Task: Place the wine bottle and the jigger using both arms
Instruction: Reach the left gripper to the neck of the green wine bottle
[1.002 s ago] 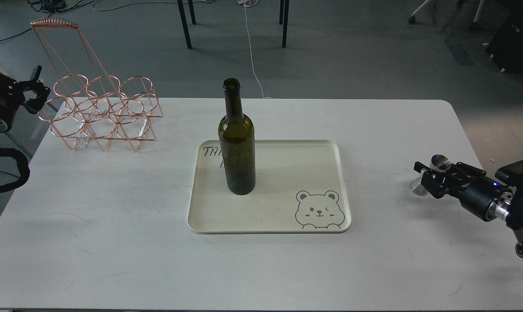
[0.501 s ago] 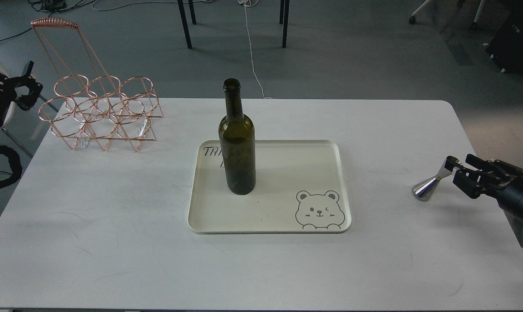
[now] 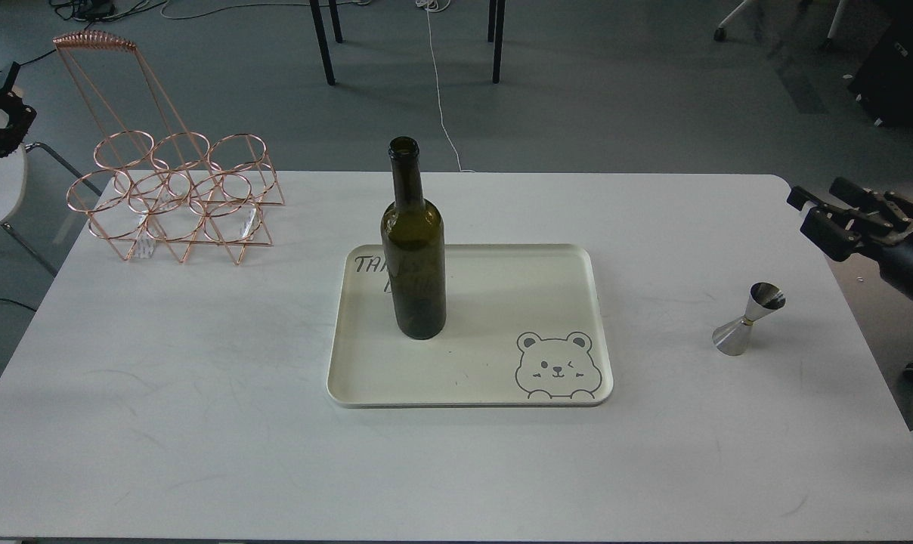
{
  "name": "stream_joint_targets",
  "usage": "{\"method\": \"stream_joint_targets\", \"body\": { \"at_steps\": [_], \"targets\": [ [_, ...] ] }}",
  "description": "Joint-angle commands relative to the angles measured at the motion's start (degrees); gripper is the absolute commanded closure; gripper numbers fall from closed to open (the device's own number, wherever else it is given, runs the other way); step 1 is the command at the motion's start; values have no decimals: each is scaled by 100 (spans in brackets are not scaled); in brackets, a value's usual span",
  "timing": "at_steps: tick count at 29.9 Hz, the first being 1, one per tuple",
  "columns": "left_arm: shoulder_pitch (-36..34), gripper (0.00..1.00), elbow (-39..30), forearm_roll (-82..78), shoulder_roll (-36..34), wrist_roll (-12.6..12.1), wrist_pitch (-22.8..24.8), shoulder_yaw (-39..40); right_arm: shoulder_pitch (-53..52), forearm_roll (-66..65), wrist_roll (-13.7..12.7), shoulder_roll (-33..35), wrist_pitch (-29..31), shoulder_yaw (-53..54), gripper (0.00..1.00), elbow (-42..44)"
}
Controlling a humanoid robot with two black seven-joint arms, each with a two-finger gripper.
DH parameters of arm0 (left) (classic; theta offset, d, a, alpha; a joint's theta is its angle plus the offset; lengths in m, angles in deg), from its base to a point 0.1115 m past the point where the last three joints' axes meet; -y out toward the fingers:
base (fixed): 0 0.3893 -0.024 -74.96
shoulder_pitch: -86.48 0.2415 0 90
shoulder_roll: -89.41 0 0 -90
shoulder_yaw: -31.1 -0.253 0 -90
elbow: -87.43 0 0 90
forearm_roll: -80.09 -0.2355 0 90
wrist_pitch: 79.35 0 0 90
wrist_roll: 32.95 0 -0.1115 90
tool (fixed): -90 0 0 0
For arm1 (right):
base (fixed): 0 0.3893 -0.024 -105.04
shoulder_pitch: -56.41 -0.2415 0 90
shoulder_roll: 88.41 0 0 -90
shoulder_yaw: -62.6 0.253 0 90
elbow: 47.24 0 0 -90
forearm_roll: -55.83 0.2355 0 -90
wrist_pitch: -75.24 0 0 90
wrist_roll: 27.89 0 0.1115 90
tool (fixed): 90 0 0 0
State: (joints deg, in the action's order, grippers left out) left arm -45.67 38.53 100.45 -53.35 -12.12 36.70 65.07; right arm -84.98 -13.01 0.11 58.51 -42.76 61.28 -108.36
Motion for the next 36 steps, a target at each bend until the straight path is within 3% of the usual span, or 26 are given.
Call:
{"method": "stream_joint_targets", "body": {
  "at_steps": [1,3,9,17,19,24,32,36],
  "targets": [
    [40,2,-848,-452,-549,0,-13,-58,-423,791,0,-146,0,9,30,92],
    [5,2,-1130,-1145,-778,0,14,-58,-625,1248,0,-251,0,61,30,267],
    [-215,2,-1921,-3782,-1507,27,84,-40,-767,2154,0,-787,900,860,27,1093],
    [-242,2,-3765,-6674,-2369,53,5,39,-758,3744,0,-1709,1954,1933,6,2332],
    [-259,2,-4135,-7281,-2370,53,-135,48,-767,4131,0,-1912,2218,2065,6,2631],
    [-259,2,-4795,-9669,-1993,44,-619,30,-767,4844,0,-2290,2878,2469,5,3326],
    [-259,6,-4779,-12019,-667,1,-1120,21,-767,5293,0,-2264,3301,2531,5,3502],
    [-259,6,-4673,-12811,90,-262,-1138,12,-767,5293,0,-2255,3327,2531,5,3502]
  ]
}}
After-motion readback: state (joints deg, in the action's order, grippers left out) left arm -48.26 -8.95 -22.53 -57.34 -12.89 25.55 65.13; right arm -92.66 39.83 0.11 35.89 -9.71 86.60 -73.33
